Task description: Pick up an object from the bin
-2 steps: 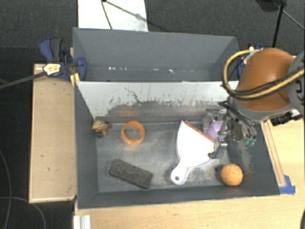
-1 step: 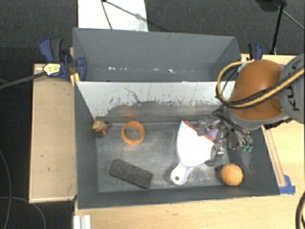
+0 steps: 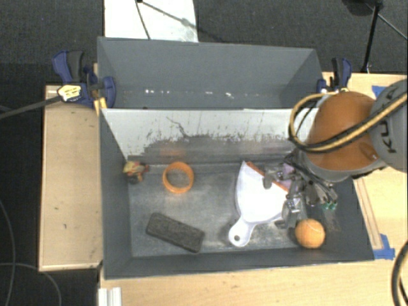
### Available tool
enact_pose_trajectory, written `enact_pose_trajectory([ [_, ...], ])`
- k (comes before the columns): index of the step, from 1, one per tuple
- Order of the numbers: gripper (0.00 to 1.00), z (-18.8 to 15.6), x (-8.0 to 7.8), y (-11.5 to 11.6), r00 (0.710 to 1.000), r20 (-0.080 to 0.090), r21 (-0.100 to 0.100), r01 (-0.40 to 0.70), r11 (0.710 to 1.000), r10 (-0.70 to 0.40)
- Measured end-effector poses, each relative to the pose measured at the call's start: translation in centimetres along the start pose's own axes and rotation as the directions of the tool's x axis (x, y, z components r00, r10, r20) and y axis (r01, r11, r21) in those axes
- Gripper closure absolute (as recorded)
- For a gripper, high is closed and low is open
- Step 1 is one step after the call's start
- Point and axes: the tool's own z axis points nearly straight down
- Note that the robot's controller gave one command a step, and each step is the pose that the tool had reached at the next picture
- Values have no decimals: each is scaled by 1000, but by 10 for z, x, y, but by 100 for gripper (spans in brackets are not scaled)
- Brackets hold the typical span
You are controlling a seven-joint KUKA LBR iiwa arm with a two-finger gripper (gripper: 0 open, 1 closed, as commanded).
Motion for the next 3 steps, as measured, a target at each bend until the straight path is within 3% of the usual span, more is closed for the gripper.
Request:
enact_pose_trajectory([
  [1,0,15,0,-2,960,-2,0,-279,960,279],
  [2,0,41,-2,-2,984,-3,1,-178,984,178],
  [3,0,46,-1,-2,994,-3,1,-111,994,111],
])
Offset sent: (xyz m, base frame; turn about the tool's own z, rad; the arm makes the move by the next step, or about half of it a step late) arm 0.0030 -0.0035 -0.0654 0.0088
